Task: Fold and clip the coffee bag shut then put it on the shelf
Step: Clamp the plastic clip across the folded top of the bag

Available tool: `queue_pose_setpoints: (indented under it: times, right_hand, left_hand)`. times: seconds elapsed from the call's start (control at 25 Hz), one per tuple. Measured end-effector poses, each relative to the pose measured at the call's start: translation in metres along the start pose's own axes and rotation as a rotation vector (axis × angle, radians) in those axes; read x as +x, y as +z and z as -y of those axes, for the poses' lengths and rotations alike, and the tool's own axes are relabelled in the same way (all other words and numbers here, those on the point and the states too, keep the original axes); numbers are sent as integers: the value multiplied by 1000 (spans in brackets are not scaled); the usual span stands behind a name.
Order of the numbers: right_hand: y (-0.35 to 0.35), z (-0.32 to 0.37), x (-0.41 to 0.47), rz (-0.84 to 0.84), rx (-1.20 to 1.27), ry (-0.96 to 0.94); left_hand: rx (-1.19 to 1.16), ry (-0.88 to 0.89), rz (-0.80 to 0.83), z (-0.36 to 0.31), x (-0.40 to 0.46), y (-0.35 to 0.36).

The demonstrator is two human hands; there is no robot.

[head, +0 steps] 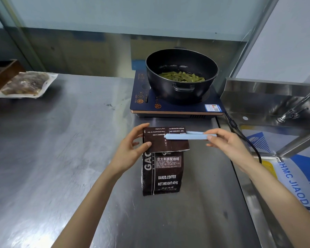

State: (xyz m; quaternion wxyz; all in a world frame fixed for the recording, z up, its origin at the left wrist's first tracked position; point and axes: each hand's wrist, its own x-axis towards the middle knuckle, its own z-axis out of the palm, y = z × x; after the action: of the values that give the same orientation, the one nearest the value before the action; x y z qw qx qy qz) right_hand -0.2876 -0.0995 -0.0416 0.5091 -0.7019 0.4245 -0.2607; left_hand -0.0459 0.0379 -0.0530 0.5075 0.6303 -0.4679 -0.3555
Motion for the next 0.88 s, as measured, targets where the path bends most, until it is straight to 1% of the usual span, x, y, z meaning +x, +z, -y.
queue_pose_setpoints:
  times: [0.12, 0.28, 0.6, 0.8, 0.88]
  right_hand:
    - [11, 7, 8, 59, -21, -33]
    - [30, 14, 17, 98, 2, -38]
    - [57, 5, 26, 9, 107, -25]
    - [60, 7, 26, 33, 132, -68]
    - [61, 7, 25, 29, 142, -77]
  left_hand:
    - [11, 8, 6, 0, -1, 0]
    - [21, 13, 5, -2, -2, -1]
    - [56, 22, -21, -2, 0, -1]
    - [61, 29, -17, -3, 0, -1]
    - [69, 30, -39, -4, 0, -1]
